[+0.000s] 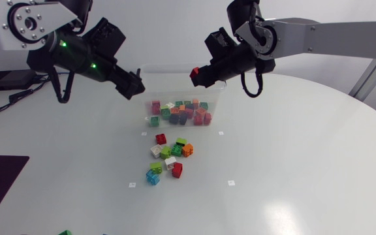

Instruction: Place the duplo bricks in the container

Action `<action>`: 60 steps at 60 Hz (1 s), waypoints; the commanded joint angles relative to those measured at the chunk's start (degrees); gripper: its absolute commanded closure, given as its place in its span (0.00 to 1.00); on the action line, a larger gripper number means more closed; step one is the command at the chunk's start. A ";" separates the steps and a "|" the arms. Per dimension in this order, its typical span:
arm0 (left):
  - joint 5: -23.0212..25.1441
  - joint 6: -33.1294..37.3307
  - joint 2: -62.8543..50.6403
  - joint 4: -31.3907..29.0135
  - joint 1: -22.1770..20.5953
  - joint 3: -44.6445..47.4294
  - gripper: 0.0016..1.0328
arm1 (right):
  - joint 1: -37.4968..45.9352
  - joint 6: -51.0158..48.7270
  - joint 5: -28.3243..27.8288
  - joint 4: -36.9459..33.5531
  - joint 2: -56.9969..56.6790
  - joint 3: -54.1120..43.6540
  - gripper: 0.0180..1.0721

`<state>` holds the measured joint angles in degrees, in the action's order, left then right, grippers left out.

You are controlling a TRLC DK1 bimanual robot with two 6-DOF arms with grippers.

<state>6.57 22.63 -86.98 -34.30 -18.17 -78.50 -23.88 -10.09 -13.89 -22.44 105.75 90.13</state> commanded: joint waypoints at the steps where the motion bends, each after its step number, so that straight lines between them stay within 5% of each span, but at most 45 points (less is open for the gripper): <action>1: -0.24 3.03 1.90 -2.08 -0.99 4.58 0.06 | 0.41 2.70 0.09 1.08 2.70 2.95 0.75; 23: -3.05 6.20 2.60 -4.89 -9.95 17.06 0.06 | 0.32 5.43 4.49 4.24 9.73 8.84 0.73; 35: -5.07 4.00 -2.14 -5.60 -13.99 18.73 0.06 | 0.24 6.57 6.95 4.59 10.35 10.77 0.21; 38: -5.69 2.42 -3.64 -5.95 -14.43 18.29 0.06 | 0.15 6.57 7.39 4.42 9.38 10.24 0.15; 60: -9.64 -6.46 -14.62 -8.76 -14.70 13.64 0.07 | -1.08 6.84 7.47 4.86 -2.13 -0.39 0.14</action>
<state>-2.70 19.18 -99.70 -42.06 -32.64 -62.61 -24.08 -4.43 -6.96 -18.09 107.57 93.54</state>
